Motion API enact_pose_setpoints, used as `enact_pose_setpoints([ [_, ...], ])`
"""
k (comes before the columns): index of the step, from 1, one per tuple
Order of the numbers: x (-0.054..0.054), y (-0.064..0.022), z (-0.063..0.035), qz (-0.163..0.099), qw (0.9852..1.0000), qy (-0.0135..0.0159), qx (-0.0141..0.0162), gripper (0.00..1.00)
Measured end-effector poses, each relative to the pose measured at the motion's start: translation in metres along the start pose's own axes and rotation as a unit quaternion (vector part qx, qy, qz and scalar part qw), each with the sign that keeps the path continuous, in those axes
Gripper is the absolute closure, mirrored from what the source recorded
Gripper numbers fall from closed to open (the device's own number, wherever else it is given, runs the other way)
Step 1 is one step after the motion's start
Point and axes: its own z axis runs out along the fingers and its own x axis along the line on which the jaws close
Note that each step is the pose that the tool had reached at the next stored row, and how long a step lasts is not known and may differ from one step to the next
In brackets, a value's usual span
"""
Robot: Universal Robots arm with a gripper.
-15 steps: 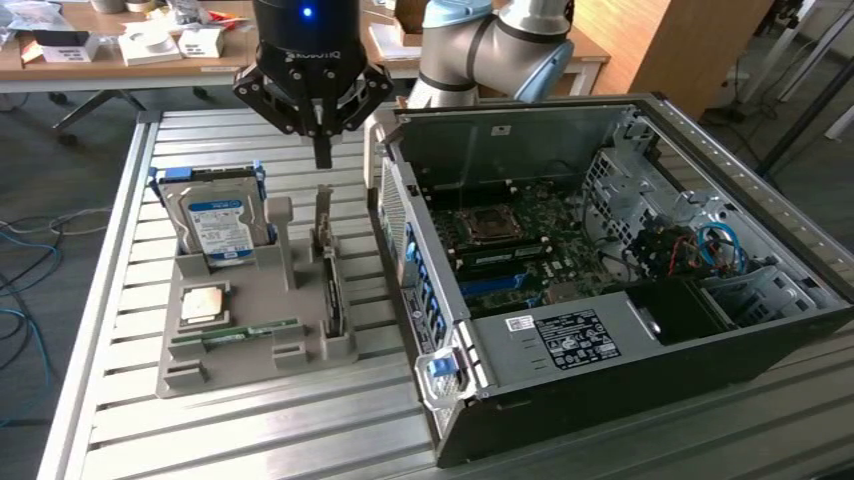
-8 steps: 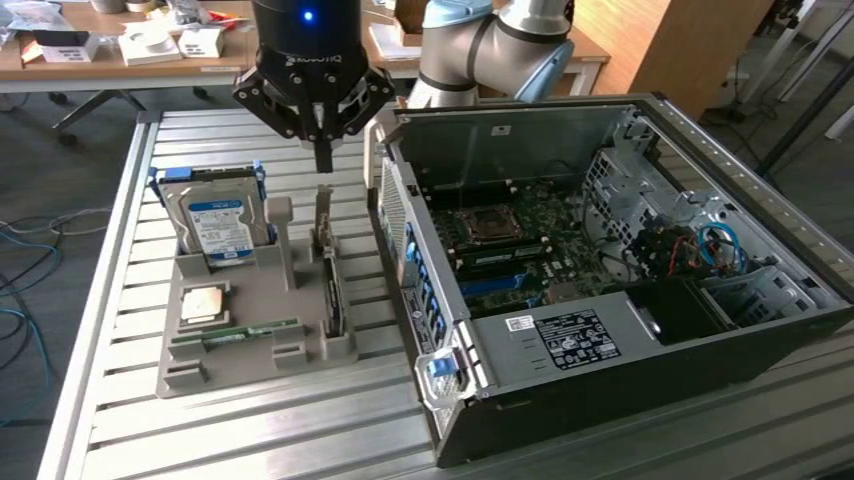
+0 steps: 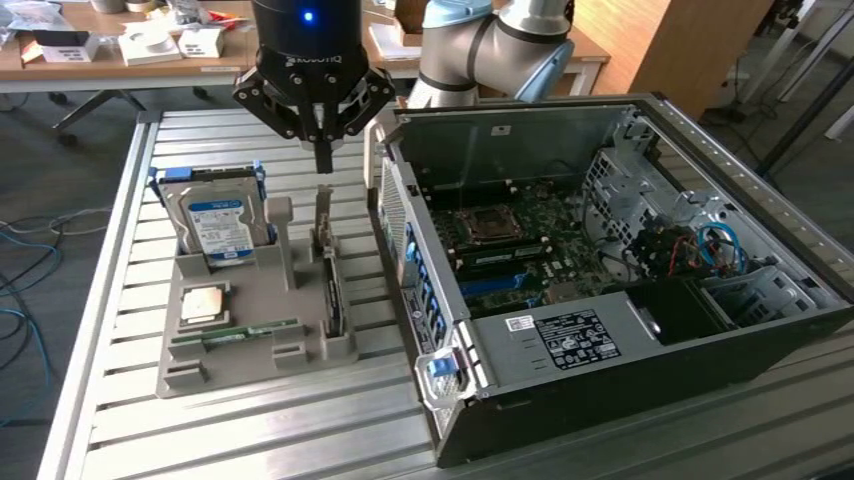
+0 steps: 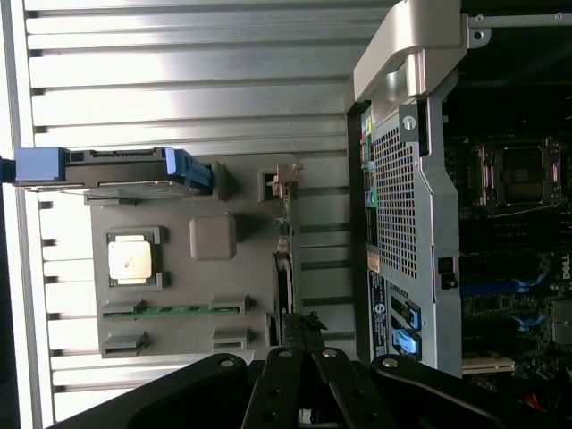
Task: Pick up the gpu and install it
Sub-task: 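Pick up the gpu and move the gpu toward the slot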
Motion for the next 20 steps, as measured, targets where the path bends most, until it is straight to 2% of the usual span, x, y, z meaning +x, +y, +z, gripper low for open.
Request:
enact_pose_setpoints([
  [8, 0.0, 0.0, 0.0, 0.0, 1.0, 0.0, 0.0, 0.89],
  [10, 0.0, 0.0, 0.0, 0.0, 1.0, 0.0, 0.0, 0.77],
  [11, 0.0, 0.0, 0.0, 0.0, 1.0, 0.0, 0.0, 0.77],
  [14, 0.0, 0.0, 0.0, 0.0, 1.0, 0.0, 0.0, 0.59],
  [17, 0.0, 0.0, 0.0, 0.0, 1.0, 0.0, 0.0, 0.53],
  [18, 0.0, 0.0, 0.0, 0.0, 1.0, 0.0, 0.0, 0.47],
  [20, 0.0, 0.0, 0.0, 0.0, 1.0, 0.0, 0.0, 0.47],
])
